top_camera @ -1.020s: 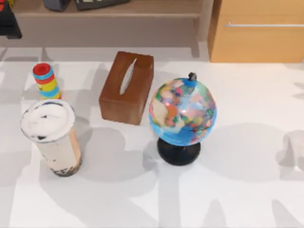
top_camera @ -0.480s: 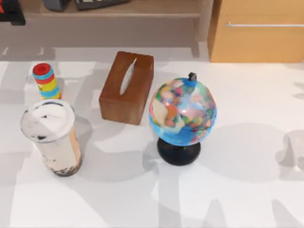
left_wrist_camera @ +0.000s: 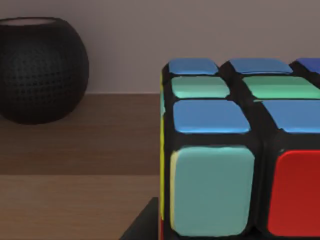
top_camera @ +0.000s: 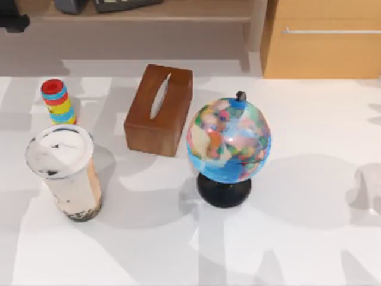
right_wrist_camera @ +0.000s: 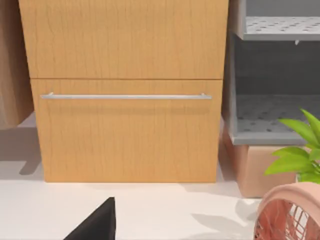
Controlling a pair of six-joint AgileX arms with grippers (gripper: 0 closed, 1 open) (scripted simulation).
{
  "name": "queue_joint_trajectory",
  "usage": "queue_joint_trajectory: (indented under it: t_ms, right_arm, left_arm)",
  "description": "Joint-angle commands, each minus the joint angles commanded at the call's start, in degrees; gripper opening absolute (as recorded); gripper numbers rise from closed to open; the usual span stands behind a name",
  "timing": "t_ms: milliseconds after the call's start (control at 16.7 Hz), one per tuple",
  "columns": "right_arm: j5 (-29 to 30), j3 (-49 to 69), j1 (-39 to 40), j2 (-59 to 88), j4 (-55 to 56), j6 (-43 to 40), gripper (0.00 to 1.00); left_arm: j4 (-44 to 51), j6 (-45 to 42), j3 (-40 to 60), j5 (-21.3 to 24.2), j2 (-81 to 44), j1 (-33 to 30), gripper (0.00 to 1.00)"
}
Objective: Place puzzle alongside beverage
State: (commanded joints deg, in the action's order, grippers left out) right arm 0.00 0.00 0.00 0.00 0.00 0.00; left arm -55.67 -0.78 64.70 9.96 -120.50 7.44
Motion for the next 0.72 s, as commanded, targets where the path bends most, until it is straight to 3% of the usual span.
queue_joint_trajectory:
  t_ms: [360,720]
  right_arm:
    - [0.0,0.0,0.0,0.0,0.0,0.0,1.00]
    - [0.0,0.0,0.0,0.0,0.0,0.0,1.00]
  left_arm:
    - [0.0,0.0,0.0,0.0,0.0,0.0,0.02]
    - [0.0,0.0,0.0,0.0,0.0,0.0,0.00]
